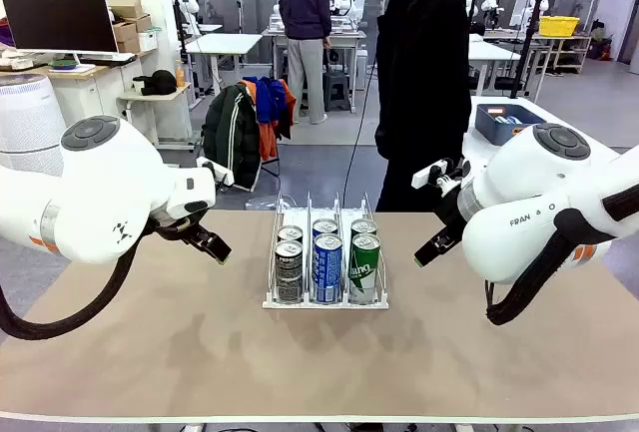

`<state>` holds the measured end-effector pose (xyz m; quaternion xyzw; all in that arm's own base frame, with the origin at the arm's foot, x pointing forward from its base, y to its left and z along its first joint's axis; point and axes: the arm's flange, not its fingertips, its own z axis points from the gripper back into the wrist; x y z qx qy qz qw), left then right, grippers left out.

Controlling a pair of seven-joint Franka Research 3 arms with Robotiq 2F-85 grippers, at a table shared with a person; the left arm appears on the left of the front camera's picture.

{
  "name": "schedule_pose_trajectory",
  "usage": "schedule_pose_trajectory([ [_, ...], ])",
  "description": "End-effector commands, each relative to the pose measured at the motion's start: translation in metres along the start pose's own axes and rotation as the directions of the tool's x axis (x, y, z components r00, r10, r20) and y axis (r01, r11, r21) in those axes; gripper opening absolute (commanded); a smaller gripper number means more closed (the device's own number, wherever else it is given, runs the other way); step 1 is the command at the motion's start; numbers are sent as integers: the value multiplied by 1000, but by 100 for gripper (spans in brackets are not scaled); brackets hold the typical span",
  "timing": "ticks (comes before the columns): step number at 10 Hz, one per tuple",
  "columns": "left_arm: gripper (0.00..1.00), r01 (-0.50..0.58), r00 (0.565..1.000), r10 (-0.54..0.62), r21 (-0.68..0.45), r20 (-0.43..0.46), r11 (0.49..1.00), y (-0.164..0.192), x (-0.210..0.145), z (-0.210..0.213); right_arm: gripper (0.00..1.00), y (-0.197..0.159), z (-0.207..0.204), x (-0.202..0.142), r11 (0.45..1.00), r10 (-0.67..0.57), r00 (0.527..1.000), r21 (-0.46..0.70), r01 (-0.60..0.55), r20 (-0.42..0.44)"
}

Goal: Fill the beverage cans into the dispenser.
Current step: Pick up the Pepsi coke handed by the human.

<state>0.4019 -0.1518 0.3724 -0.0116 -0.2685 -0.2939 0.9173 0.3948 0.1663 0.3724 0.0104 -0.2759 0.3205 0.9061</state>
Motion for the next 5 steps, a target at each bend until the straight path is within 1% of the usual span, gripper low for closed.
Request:
schedule_pose_trajectory([
  [1, 100, 0, 1000, 0, 0, 0, 1000, 0, 0, 0, 100, 0, 0, 0, 1000, 0, 1000, 0, 0, 0],
  [5, 100, 0, 1000, 0, 0, 0, 1000, 0, 0, 0, 100, 0, 0, 0, 1000, 0, 1000, 0, 0, 0],
])
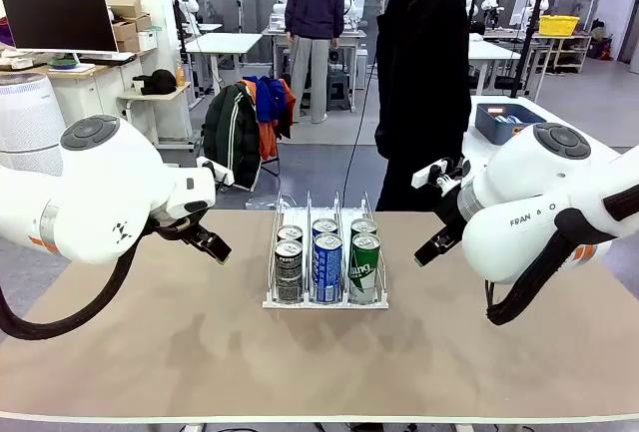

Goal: Fill the beverage cans into the dispenser.
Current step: Pick up the Pepsi coke handed by the human.

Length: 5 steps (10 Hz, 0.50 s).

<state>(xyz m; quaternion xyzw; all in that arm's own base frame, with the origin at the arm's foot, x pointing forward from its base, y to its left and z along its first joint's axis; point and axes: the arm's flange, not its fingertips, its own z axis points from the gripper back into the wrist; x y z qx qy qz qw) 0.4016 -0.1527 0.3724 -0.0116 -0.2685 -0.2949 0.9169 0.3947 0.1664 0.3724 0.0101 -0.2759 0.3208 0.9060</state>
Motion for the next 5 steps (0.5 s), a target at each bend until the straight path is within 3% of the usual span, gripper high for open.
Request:
schedule_pose_trajectory([
  [1, 100, -2, 1000, 2, 1, 0, 1000, 1, 0, 0, 100, 0, 0, 0, 1000, -1, 1000, 0, 1, 0],
  [5, 100, -2, 1000, 2, 1, 0, 1000, 1, 0, 0, 100, 0, 0, 0, 1000, -1, 1000, 0, 1, 0],
])
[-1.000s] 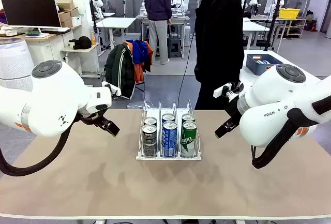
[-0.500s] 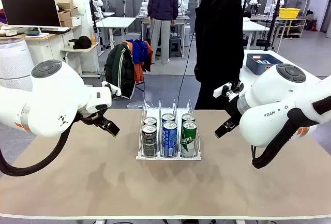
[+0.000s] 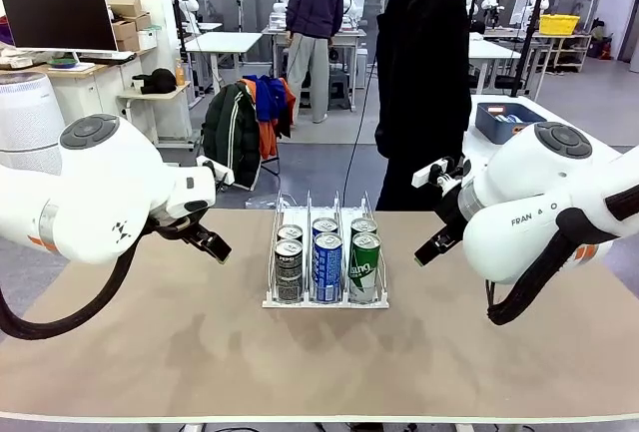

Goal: Fill the beverage cans into the dispenser.
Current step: Pick up the Pepsi coke handed by the human.

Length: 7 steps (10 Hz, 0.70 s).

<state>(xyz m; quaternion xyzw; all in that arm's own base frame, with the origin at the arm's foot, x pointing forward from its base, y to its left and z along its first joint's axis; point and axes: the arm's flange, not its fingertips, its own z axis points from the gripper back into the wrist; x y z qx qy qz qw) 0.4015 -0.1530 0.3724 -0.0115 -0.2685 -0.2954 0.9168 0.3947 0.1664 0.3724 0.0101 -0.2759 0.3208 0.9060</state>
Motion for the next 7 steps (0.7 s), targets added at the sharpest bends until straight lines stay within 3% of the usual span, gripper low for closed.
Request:
schedule_pose_trajectory([
  [1, 100, -3, 1000, 3, 1, 0, 1000, 1, 0, 0, 100, 0, 0, 0, 1000, -1, 1000, 0, 1, 0],
  [3, 100, 0, 1000, 0, 0, 0, 1000, 0, 0, 0, 100, 0, 0, 0, 1000, 0, 1000, 0, 0, 0],
  [4, 100, 21, 1000, -20, -95, 12, 995, -9, -22, 26, 100, 2, 10, -9, 996, 22, 999, 90, -19, -29],
  [5, 100, 50, 998, -47, -82, 39, 995, 12, -26, 42, 100, -9, 13, 4, 987, -4, 1000, 161, 4, 1],
  [6, 100, 76, 997, -71, -164, 40, 984, 23, -38, 68, 100, -9, 27, 9, 981, -16, 1000, 192, 16, -2],
  [7, 100, 50, 998, -44, -149, 44, 988, 14, -55, 95, 100, -13, 58, 7, 948, 3, 999, 317, 13, -49],
])
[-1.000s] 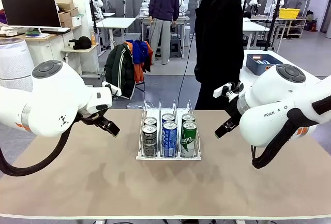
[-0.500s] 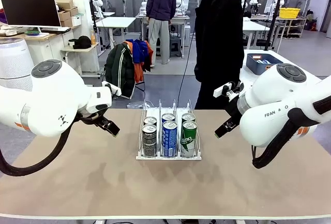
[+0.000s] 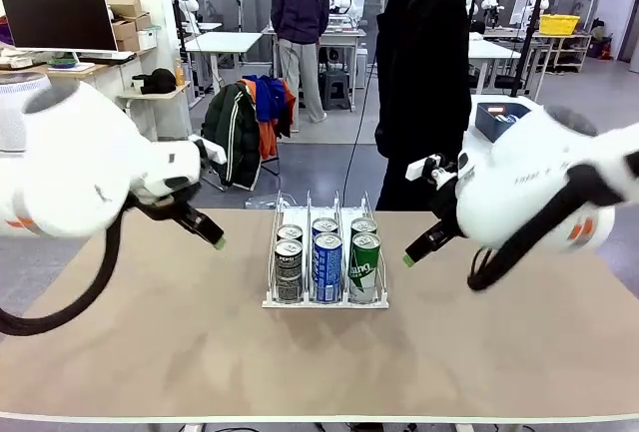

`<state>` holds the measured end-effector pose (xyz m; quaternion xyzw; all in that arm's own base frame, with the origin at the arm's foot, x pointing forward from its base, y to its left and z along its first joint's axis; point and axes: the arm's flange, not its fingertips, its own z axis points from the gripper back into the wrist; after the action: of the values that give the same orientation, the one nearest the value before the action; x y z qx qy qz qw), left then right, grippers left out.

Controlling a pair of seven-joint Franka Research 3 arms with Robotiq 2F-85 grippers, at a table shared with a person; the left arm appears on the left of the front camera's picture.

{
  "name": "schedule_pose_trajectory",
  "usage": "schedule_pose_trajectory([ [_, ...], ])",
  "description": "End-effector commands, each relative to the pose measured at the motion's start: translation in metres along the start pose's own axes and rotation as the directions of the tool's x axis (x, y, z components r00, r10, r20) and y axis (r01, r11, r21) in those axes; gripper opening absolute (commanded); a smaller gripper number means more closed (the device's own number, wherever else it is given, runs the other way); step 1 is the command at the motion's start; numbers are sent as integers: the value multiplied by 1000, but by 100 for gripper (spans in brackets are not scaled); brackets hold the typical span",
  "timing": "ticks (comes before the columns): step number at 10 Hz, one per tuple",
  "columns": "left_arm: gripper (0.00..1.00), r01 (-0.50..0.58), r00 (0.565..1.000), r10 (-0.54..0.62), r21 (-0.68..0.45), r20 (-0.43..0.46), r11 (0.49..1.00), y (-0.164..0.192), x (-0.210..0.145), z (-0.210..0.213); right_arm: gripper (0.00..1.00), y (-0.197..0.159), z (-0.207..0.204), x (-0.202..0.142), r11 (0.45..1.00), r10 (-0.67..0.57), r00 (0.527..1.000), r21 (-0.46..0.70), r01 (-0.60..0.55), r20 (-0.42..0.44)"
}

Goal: Fill the beverage cans into the dispenser.
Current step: Pick up the Pepsi coke handed by the human.

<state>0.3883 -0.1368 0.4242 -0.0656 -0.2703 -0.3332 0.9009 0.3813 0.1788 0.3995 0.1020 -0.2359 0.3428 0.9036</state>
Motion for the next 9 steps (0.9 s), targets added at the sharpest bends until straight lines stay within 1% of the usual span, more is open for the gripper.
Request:
schedule_pose_trajectory([
  [1, 100, 4, 999, -3, -39, 34, 999, -6, -61, 50, 100, -33, 56, 6, 991, 44, 999, 125, -40, -28],
  [2, 100, 74, 997, -70, -102, 45, 992, -1, -68, 69, 100, -31, 71, 11, 990, 56, 997, 132, -49, -45],
  [3, 100, 106, 994, -103, -101, 38, 989, 7, -68, 84, 100, -31, 88, 14, 986, 134, 990, 107, -129, -41],
  [4, 100, 123, 992, -120, -73, 43, 990, 13, -64, 94, 100, -44, 107, 22, 971, 209, 977, 127, -202, -42],
  [5, 100, 168, 983, -158, -113, 91, 979, 12, -65, 110, 100, -55, 133, 25, 951, 273, 962, 154, -266, -24],
  [6, 100, 161, 984, -151, -105, 98, 981, 11, -70, 127, 100, -58, 153, 22, 936, 302, 953, 181, -303, 29],
  [7, 100, 150, 981, -137, -92, 139, 984, 18, -64, 129, 100, -70, 168, 27, 940, 282, 955, 170, -295, 97],
  [8, 100, 133, 986, -124, -79, 112, 988, 19, -59, 141, 100, -68, 179, 28, 964, 217, 967, 130, -234, 135],
  [9, 100, 148, 985, -138, -88, 107, 985, 29, -27, 139, 100, -60, 163, 29, 948, 283, 959, 144, -284, 32],
])
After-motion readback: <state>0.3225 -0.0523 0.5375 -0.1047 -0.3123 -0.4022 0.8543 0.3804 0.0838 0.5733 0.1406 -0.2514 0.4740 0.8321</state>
